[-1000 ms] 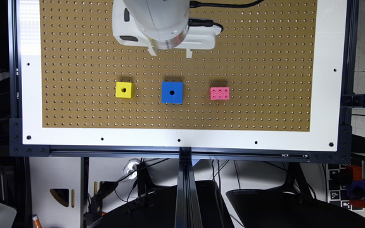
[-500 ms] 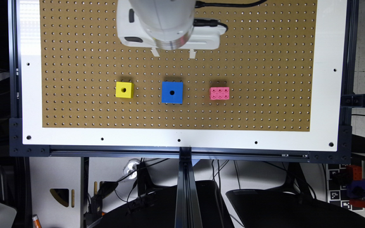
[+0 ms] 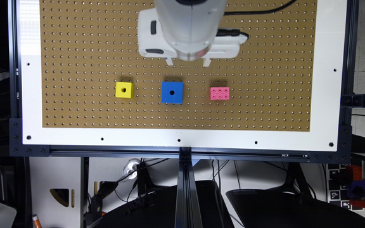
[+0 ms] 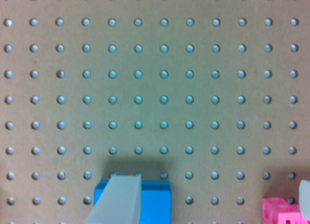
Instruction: Pick up pink block.
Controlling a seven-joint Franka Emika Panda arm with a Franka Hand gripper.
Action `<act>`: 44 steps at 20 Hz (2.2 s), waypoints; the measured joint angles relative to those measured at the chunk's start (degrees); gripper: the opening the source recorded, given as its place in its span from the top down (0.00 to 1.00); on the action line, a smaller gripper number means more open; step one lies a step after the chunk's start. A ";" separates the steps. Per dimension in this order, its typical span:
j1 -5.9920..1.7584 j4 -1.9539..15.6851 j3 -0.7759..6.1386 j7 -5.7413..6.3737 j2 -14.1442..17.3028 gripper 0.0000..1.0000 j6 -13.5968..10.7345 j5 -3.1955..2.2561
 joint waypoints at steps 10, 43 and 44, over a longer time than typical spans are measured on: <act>0.47 6.80 5.68 5.91 6.10 0.00 -0.01 -0.13; 0.24 13.80 8.09 10.50 21.24 0.00 7.21 -3.59; 0.24 13.97 8.07 10.50 21.31 0.00 7.21 -3.61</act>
